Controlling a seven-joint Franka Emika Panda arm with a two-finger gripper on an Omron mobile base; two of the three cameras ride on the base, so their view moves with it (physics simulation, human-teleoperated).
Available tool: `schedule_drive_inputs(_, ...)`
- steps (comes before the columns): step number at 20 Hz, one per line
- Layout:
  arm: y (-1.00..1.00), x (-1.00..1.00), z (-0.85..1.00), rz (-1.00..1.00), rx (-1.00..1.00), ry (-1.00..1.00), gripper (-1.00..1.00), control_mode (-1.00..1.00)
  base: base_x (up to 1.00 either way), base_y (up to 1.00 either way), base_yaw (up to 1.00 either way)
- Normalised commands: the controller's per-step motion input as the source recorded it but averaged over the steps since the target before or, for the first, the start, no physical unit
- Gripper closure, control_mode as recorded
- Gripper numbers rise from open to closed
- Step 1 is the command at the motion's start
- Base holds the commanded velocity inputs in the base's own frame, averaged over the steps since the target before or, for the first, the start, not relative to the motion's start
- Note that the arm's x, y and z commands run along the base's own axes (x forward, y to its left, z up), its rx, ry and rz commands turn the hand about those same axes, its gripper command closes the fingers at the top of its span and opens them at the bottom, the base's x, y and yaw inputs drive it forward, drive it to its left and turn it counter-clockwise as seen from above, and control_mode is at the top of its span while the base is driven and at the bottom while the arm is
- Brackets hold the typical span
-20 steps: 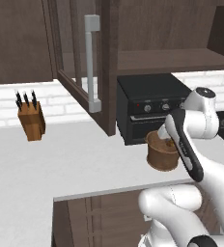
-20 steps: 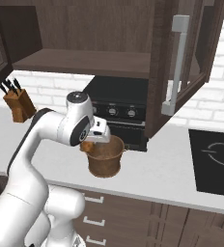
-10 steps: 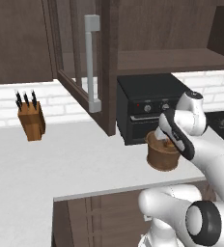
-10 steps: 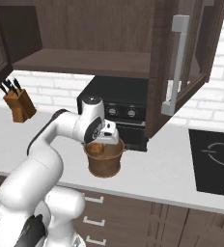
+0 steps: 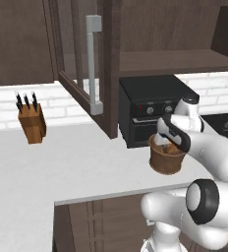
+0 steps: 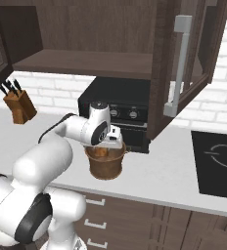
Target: Open the cabinet, pick up the bread from the cabinet and place it in the basket. Then move the basket to the dining counter.
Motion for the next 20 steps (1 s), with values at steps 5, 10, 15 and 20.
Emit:
schedule_drive_inputs(5,-0.05,0.16,-0.28,0.00,0.00,0.00,-1.00,-1.00,0.00,0.00,0.00)
schedule_drive_inputs(10,-0.04,0.16,-0.19,0.00,-0.01,0.00,-1.00,-1.00,0.00,0.00,0.00)
schedule_drive_inputs(15,0.00,0.16,-0.05,0.00,0.00,0.00,-1.00,-1.00,0.00,0.00,0.00)
schedule_drive_inputs(20,0.00,0.07,0.00,0.00,0.00,0.00,-1.00,-1.00,0.00,0.00,0.00)
